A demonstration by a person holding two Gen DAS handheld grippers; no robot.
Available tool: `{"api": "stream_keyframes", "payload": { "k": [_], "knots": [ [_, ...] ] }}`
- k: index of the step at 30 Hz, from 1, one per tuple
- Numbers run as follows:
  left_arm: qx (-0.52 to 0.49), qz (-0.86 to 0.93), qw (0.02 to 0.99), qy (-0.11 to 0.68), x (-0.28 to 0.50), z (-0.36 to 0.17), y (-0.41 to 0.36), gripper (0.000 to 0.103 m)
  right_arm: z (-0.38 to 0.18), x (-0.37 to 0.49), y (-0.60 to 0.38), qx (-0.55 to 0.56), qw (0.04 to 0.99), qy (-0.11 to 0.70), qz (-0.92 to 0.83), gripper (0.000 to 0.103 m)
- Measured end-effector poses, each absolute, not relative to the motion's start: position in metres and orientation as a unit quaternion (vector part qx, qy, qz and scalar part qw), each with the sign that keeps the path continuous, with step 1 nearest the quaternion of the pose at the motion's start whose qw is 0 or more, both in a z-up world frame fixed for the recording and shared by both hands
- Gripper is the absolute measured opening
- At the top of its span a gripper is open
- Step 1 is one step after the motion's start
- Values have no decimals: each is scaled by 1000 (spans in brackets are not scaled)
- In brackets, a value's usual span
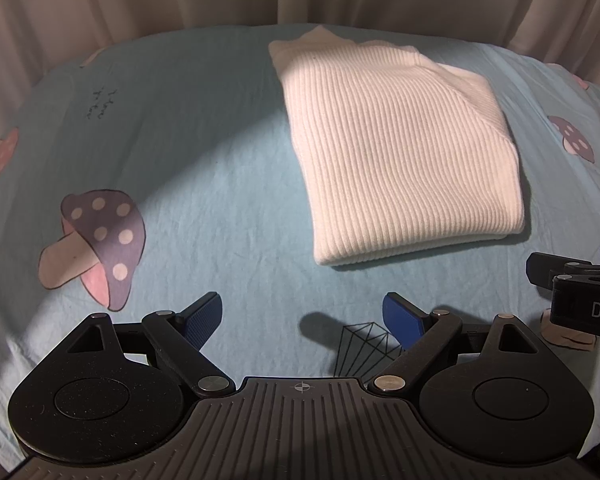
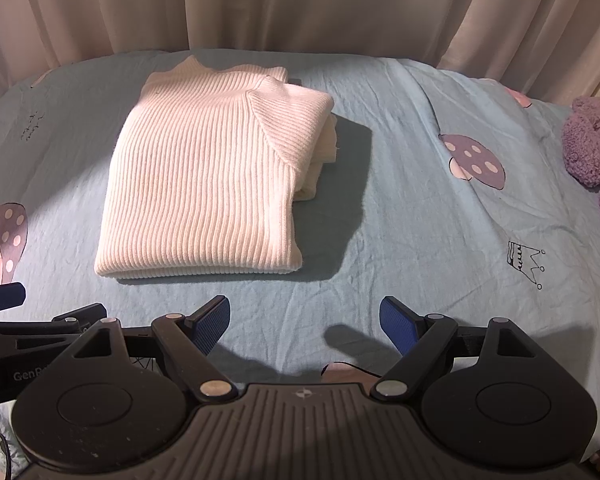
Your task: Fold small clothes
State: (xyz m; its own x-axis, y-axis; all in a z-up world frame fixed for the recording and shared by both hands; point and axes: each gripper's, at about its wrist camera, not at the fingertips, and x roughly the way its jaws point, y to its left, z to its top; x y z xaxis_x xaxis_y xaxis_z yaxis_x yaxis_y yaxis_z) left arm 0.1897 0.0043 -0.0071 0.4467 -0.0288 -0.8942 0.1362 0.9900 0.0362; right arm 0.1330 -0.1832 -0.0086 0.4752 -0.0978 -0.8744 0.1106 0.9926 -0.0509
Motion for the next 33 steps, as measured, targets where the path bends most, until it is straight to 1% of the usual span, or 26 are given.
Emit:
{"api": "stream_keyframes", "payload": {
  "k": [26,30,33],
  "knots": [
    [56,-50,848,524,197,-11,2,92,-11,139,-188,9,859,509,-60,82],
    [71,-50,855,511,199,-12,-2,91,-11,141,-190,8,859,509,-59,82],
    [91,-44,862,497,197,-12,-4,89,-11,143,-191,7,859,509,-59,82]
  ]
}}
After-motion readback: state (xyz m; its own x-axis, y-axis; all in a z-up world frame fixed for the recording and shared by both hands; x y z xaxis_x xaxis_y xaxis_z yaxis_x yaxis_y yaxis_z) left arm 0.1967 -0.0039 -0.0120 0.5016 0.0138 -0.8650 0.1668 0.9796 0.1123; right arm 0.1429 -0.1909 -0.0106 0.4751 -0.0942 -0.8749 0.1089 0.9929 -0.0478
